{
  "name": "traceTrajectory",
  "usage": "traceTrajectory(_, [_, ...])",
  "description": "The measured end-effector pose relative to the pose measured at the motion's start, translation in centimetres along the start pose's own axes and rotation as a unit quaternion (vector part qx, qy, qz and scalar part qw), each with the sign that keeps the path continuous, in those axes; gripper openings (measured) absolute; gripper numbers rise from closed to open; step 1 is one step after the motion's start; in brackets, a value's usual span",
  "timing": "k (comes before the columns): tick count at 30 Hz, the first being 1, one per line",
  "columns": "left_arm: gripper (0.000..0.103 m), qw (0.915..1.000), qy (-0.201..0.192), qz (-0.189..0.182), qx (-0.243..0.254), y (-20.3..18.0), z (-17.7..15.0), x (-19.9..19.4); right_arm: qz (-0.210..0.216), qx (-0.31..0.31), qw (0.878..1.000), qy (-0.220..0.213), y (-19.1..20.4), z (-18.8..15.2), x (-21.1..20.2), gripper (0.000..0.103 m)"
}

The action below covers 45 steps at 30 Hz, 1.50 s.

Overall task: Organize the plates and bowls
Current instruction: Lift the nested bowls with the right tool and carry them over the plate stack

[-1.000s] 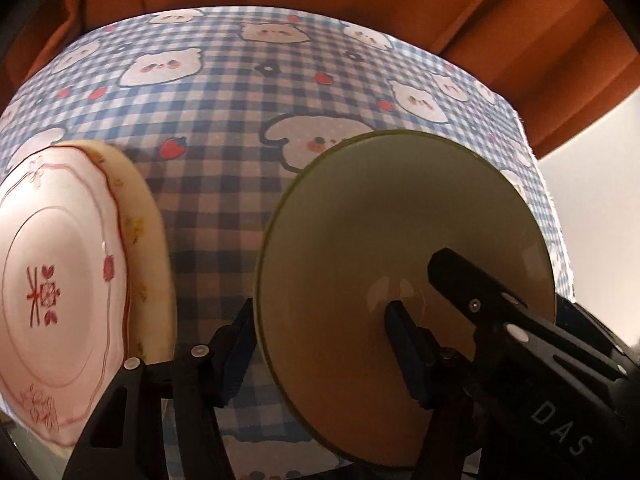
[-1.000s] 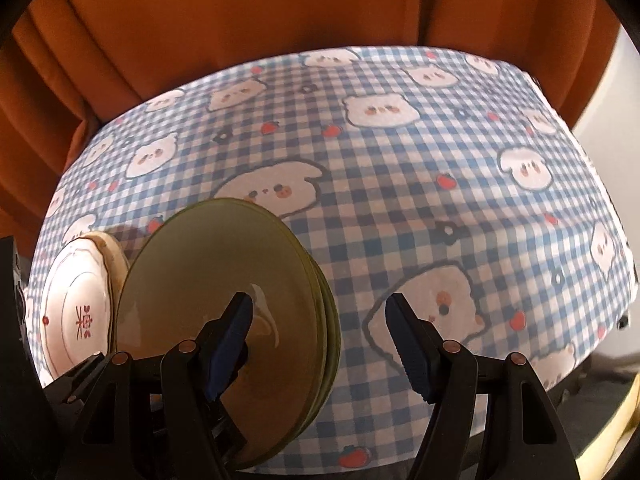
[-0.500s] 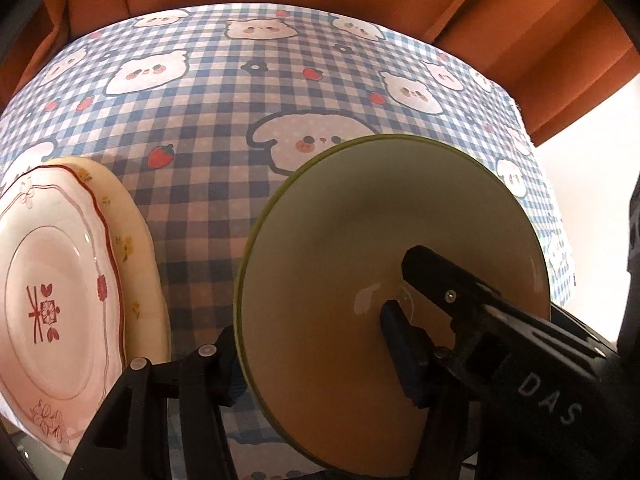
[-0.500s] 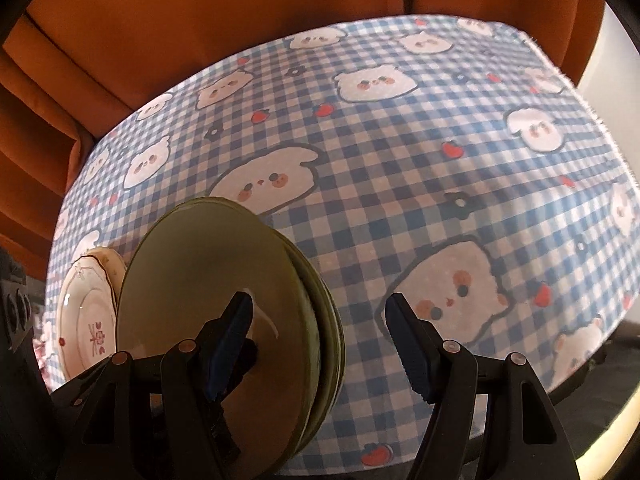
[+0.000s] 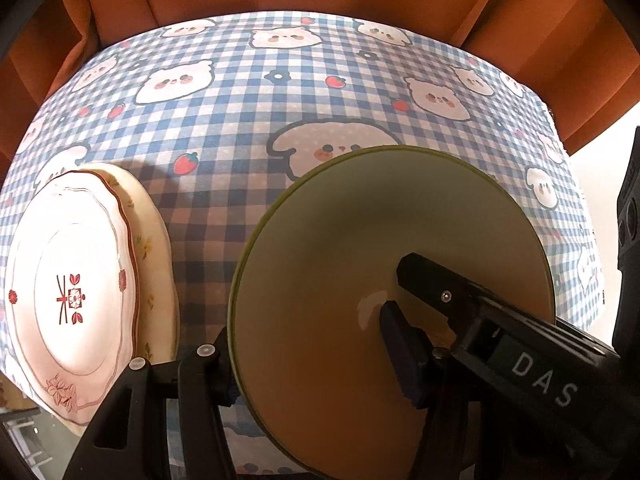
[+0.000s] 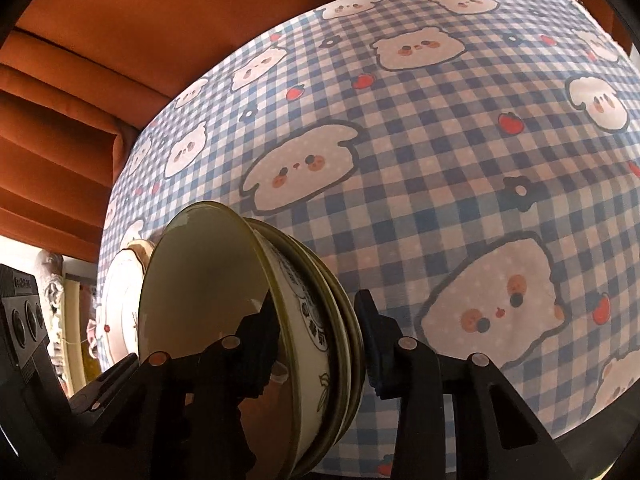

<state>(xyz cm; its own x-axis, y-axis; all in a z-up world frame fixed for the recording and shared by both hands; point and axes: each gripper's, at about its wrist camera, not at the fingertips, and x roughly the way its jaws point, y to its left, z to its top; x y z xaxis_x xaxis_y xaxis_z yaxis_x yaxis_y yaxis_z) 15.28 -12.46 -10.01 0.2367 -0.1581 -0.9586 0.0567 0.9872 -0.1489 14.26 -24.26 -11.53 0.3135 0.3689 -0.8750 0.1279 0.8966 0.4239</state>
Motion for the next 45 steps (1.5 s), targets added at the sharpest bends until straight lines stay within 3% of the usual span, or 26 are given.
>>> traceTrajectory(11, [0.056,0.9993,0.006,0.006,-0.035,-0.1,-1.1,-0.5,-0.023,-0.048,0.998,0.025,0.5,0.2,-0.2,0.04])
traceTrajectory(26, [0.056,0.9986,-0.037,0.003,-0.039,-0.3,-1.4,-4.8,-0.031,-0.069,0.997,-0.016,2.6,-0.1,-4.9,0.04])
traceTrajectory(45, [0.055,0.9975,-0.068,-0.012,-0.013,7.6,-2.4,-8.5,-0.054,-0.066,0.995,-0.06,10.8,-3.3,-4.9,0.04])
